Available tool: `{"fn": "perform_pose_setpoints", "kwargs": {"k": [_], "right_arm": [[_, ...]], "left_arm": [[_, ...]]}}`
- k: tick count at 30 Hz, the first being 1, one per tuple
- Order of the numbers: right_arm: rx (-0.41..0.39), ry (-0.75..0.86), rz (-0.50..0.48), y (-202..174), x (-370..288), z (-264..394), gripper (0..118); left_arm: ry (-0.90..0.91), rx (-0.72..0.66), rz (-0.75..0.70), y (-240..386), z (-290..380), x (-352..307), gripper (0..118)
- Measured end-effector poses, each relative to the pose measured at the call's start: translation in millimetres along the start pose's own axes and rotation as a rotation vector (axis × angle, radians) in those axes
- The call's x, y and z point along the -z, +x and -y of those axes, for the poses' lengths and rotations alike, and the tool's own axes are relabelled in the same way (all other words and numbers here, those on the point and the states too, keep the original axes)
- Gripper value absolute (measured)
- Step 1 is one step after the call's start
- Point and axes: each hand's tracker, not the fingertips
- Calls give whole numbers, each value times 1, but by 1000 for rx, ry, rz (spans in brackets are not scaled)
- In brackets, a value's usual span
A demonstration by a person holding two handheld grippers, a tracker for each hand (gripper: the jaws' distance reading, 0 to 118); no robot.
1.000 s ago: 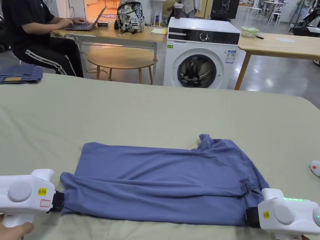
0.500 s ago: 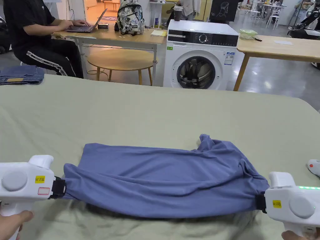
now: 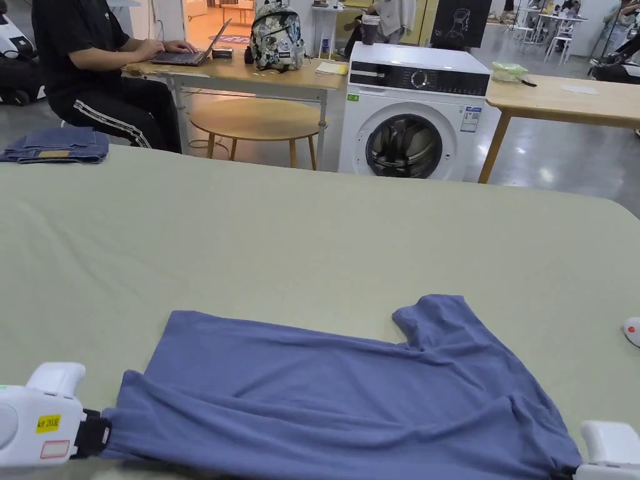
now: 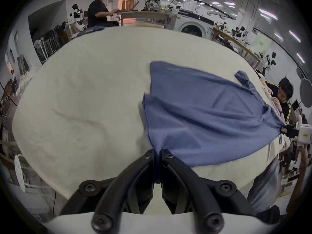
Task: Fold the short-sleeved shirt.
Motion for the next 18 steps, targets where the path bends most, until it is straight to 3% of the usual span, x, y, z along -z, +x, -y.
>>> {"fn": "perform_pose_setpoints", "kwargs": {"k": [10,12,13,14,15,18], "right_arm": [[3,-73,59,-6,52,25,7],[52,-76,61,-5,45,19,20],[58,-70,65,-5,40,15,35],[52,-46,77,-3,35,12,58],[35,-8,110,-4,30,7,69],[28,100,134,-11,15,-12,70]], "left_arm": [[-64,10,-44,0,14,36,1],[-66,16,-37,0,11,31,1],[-68,14,-30,0,9,28,2],[-68,8,-24,1,6,25,7],[-63,6,-21,2,4,20,14],[27,41,-49,13,-9,7,24]]}}
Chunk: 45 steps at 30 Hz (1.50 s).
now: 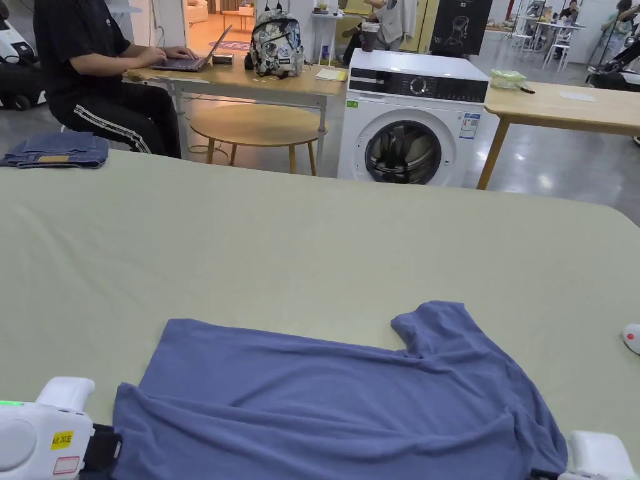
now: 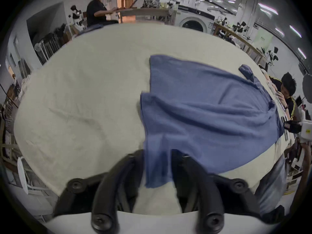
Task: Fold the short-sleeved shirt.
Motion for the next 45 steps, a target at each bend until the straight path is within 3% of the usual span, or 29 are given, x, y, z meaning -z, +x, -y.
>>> {"fn": "perform_pose_setpoints", "kwargs": {"k": [2,8,9,10,11,13,15,17,20,28,40,44,45], "right_arm": [[28,63,-39,-3,-4,-15,70],[36,317,-117,-39,-21,-52,69],[39,361,-126,-47,-23,-57,64],[41,396,-135,-54,-24,-61,53],[45,425,-133,-61,-25,-64,34],[48,487,-125,-75,-29,-73,17],[64,516,-134,-84,-30,-78,3],[72,543,-158,-90,-26,-83,0],[63,574,-166,-102,-30,-90,0],[57,588,-153,-114,-25,-106,0],[51,491,-164,-97,9,-111,0],[46,451,-154,-92,21,-109,0],[41,443,-149,-91,23,-108,0]], "left_arm": [[52,-3,14,6,-11,-8,42],[280,-22,37,33,-47,-22,42],[330,-21,46,40,-52,-25,42],[378,-15,52,45,-55,-27,42],[419,-6,51,50,-58,-30,42],[488,23,10,64,-64,-34,41],[552,43,-12,74,-67,-38,27],[605,64,-51,78,-72,-37,1],[627,81,-76,85,-79,-38,0],[481,52,-57,52,-130,-2,0],[-117,-133,162,-32,-233,131,0],[-177,-128,102,-20,-236,146,65],[-184,-119,82,-12,-233,143,68]]}}
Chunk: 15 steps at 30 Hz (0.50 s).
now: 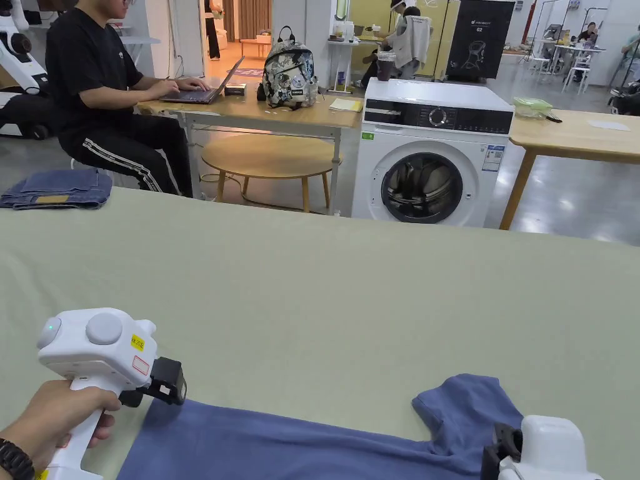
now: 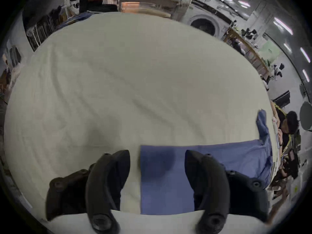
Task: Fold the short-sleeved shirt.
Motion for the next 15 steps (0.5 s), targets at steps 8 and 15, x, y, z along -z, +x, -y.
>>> {"fn": "perform_pose_setpoints", "kwargs": {"k": [8,15], "right_arm": [[-18,-59,20,7,14,10,0],[-14,-95,24,11,18,15,0]], "left_arm": [[-48,70,-157,25,2,22,55],[0,86,-133,29,-1,16,0]]}}
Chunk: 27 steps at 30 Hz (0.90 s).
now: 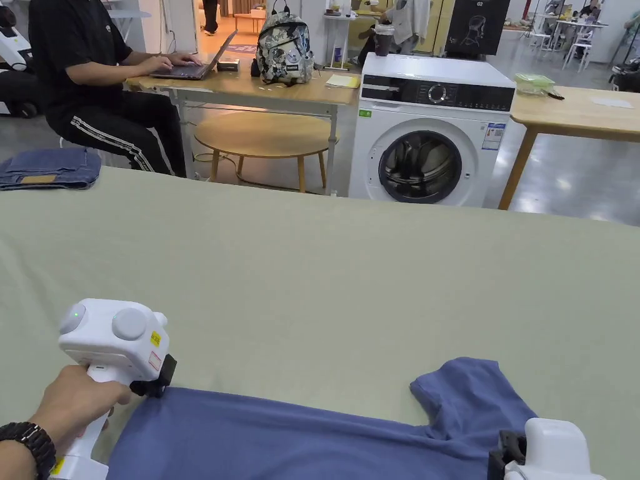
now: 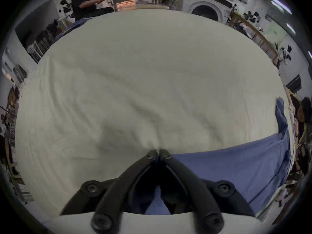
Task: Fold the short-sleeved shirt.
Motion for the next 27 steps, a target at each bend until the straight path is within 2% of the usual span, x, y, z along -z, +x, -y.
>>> {"fn": "perform_pose_setpoints", "kwargs": {"k": [6,9,12,13,15,17,21,24,27], "right_arm": [[23,-20,7,16,9,2,0],[69,-39,16,35,18,-9,0],[86,-143,-9,57,34,-31,0],[82,-186,-28,64,44,-38,6],[70,-261,-30,76,66,-51,34],[27,-370,-15,91,106,-56,57],[0,-466,23,102,153,-62,59],[-9,-497,23,106,180,-63,59],[-12,-595,6,107,206,-56,59]], "left_arm": [[62,5,70,-8,8,-15,0],[111,3,111,-8,14,-31,0],[137,0,124,-7,23,-45,0],[158,10,131,-8,24,-48,0],[162,32,138,-6,29,-54,0],[192,40,120,-5,35,-61,0],[202,28,138,-6,42,-63,0],[207,15,135,-7,47,-61,0],[204,-7,145,-10,52,-55,0]]}}
